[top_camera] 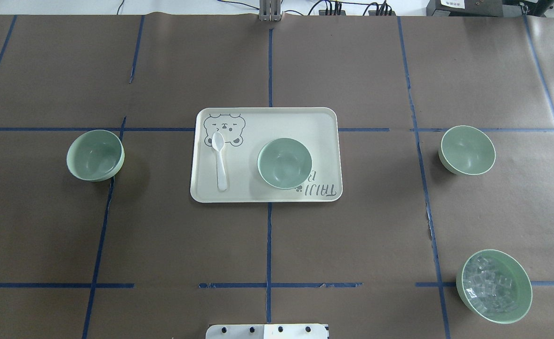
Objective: Stack green bowls together
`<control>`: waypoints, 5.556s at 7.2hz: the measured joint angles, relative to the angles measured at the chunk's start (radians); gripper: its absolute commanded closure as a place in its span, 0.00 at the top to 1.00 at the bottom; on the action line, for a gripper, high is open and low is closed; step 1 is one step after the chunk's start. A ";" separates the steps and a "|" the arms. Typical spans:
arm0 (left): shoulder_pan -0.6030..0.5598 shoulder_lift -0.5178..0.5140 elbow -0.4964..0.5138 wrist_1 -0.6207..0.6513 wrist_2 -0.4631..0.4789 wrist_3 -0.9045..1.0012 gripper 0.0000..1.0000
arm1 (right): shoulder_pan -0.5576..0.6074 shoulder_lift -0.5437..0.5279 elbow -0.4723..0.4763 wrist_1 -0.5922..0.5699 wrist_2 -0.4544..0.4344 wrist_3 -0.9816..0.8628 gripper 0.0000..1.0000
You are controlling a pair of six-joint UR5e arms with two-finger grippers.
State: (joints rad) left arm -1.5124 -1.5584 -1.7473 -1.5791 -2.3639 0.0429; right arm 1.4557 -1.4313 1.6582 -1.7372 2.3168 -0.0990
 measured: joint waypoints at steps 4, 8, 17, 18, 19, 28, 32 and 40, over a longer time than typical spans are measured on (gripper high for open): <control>0.003 0.001 -0.024 0.006 0.002 0.012 1.00 | 0.000 -0.003 -0.009 -0.001 0.000 0.003 1.00; 0.119 0.003 -0.017 -0.069 -0.067 -0.010 1.00 | -0.001 -0.002 -0.015 0.000 0.002 0.004 1.00; 0.546 -0.187 0.163 -0.408 0.072 -0.789 0.66 | -0.013 0.001 -0.006 0.001 0.010 0.008 1.00; 0.561 -0.192 0.172 -0.408 0.083 -0.790 0.11 | -0.015 0.001 -0.007 0.001 0.010 0.008 1.00; 0.573 -0.196 0.179 -0.408 0.094 -0.790 0.00 | -0.017 0.001 -0.008 0.001 0.010 0.009 1.00; 0.736 -0.546 0.129 -0.357 0.104 -1.310 0.00 | -0.019 0.003 -0.003 0.000 0.048 0.009 1.00; 0.890 -0.756 0.228 -0.321 0.202 -1.508 0.00 | -0.024 0.003 -0.006 0.001 0.065 0.009 1.00; 0.918 -0.800 0.304 -0.323 0.279 -1.507 0.30 | -0.026 0.001 -0.010 0.000 0.065 0.008 1.00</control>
State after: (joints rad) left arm -0.5945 -2.3585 -1.4436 -1.9025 -2.0850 -1.4640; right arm 1.4297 -1.4299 1.6481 -1.7374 2.3823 -0.0907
